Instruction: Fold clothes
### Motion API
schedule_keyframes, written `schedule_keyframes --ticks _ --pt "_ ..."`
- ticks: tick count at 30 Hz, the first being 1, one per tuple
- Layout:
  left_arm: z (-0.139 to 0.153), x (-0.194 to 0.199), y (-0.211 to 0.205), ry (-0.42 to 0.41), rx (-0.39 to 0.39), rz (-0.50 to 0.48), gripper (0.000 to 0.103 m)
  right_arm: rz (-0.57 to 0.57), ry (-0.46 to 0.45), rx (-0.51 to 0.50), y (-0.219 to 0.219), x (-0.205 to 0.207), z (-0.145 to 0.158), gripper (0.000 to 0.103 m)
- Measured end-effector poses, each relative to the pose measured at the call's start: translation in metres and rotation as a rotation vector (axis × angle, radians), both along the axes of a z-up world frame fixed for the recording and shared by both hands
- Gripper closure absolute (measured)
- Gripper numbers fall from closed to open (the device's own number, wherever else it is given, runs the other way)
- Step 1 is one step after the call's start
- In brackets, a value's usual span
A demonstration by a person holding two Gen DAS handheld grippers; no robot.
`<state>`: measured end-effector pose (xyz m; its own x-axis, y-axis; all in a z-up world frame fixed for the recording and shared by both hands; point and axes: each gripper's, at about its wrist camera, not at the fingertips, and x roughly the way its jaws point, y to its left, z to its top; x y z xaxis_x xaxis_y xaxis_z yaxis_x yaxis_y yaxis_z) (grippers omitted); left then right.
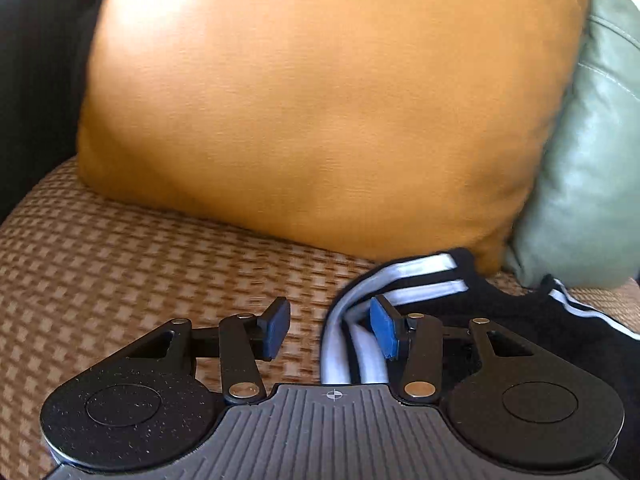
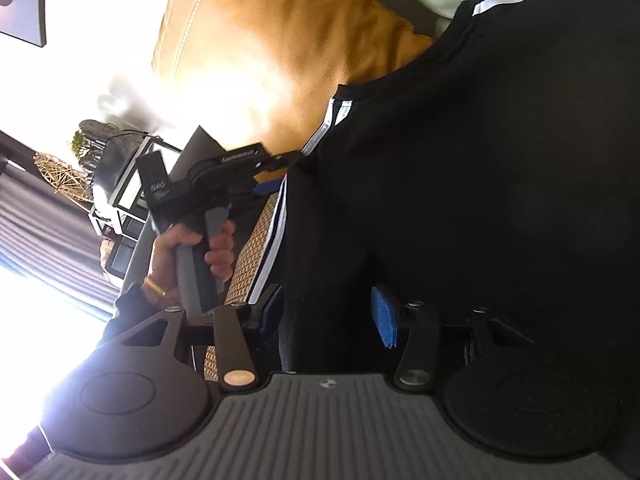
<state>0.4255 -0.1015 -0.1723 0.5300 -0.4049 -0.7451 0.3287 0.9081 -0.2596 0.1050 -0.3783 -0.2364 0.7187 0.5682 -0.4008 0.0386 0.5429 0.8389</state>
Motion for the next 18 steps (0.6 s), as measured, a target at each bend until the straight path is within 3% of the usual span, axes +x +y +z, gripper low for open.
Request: schedule_keyframes --ticks 5,6,7,8,10,11,14,16,18 --pt "-0.002 0.001 -0.019 0.02 0.05 -0.065 0.043 0.015 -0.018 -0.015 0.002 -0.003 0.002 0.052" --pt "-0.003 0.002 -0.022 0.027 0.06 -0.069 0.053 0.018 -0.015 -0.016 0.003 -0.003 0.002 0.06" --pt "-0.004 0.003 -0.021 0.046 0.045 -0.064 0.078 0.021 -0.012 -0.017 0.003 -0.002 0.001 0.064" --pt "-0.004 0.005 -0.021 0.066 0.03 -0.058 0.082 0.022 -0.013 -0.018 0.003 -0.003 0.001 0.072" --pt "-0.003 0.008 -0.01 0.111 -0.065 -0.028 0.089 0.016 -0.026 -0.024 0.003 -0.007 0.004 0.086" --pt "-0.003 0.01 -0.001 0.144 -0.151 0.004 0.09 0.013 -0.032 -0.027 0.002 -0.009 0.006 0.09" --pt "-0.008 0.018 0.028 0.238 -0.402 0.11 0.101 0.004 -0.052 -0.035 0.002 -0.015 0.01 0.092" --pt "-0.013 0.02 0.036 0.256 -0.469 0.162 0.101 -0.002 -0.065 -0.041 0.001 -0.019 0.013 0.093" --pt "-0.02 0.019 0.035 0.255 -0.479 0.18 0.101 -0.01 -0.077 -0.045 0.0 -0.023 0.016 0.093"
